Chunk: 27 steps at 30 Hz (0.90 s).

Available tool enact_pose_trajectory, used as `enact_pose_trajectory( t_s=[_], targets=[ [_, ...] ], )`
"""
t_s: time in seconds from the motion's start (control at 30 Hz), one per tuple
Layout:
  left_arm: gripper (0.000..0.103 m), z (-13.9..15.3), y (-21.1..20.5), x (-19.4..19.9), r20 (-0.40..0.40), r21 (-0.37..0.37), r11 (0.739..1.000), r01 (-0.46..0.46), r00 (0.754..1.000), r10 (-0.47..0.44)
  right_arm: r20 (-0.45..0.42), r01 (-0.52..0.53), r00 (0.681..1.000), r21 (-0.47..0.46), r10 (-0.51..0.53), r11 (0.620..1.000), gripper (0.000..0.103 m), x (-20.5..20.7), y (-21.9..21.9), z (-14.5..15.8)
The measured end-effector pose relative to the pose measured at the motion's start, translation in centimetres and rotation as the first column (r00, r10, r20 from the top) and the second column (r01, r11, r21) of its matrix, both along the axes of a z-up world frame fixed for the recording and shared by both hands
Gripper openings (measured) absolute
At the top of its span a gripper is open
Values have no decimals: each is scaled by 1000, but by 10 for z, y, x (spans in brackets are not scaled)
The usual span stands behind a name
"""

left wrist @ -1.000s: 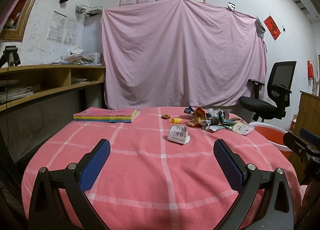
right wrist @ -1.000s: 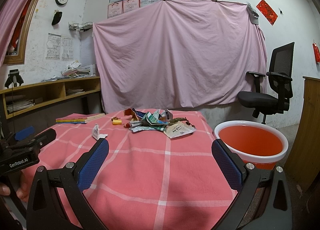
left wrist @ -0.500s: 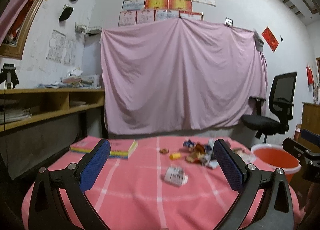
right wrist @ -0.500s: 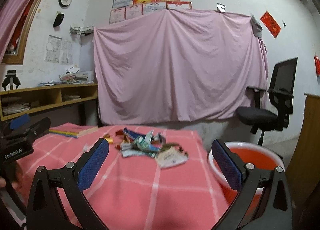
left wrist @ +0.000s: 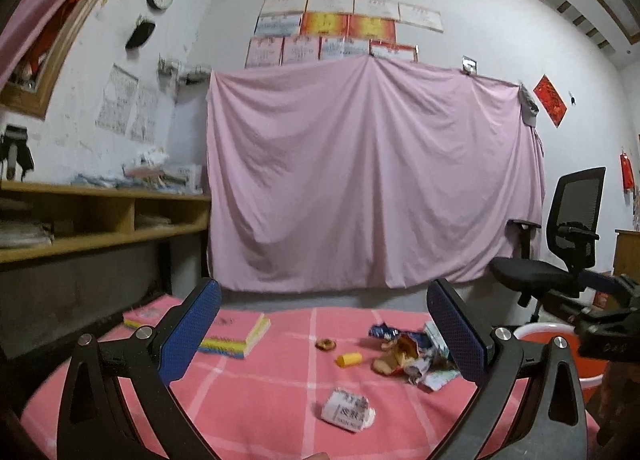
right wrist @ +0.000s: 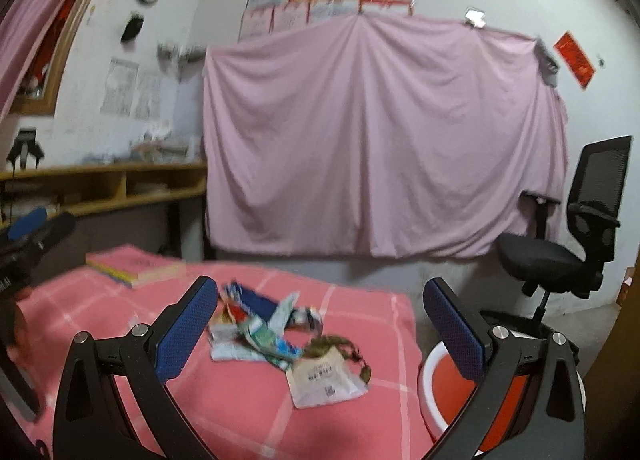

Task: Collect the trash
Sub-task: 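Reach the left tool to the white paper cup and grasp it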

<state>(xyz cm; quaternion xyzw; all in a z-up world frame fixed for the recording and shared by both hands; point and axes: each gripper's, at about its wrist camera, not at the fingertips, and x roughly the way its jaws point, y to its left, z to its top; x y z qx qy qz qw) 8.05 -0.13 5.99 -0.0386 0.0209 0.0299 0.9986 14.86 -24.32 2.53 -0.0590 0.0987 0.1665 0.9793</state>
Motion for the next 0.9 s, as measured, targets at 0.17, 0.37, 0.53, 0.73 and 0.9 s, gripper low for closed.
enact_pose_trajectory(
  t_s=[0.17, 0.37, 0.53, 0.73, 0.9],
  targets=[
    [101, -21, -6, 20, -148, -22, 999, 41, 988, -44, -166, -18, 986, -81, 4, 997, 103, 27, 3, -24],
    [101, -40, -8, 49, -314, -73, 997, 38, 947, -59, -349, -58, 937, -89, 24, 994, 102, 55, 5, -40],
    [99, -58, -4, 67, -431, -140, 989, 54, 895, -110, -463, -80, 886, -76, 36, 994, 92, 73, 3, -53],
    [83, -68, -5, 78, -512, -194, 975, 105, 837, -192, -517, -98, 854, -63, 52, 993, 80, 79, 1, -58],
    [64, -72, -8, 83, -552, -223, 964, 143, 796, -246, -530, -143, 843, -64, 88, 988, 76, 75, 6, -60]
  ],
)
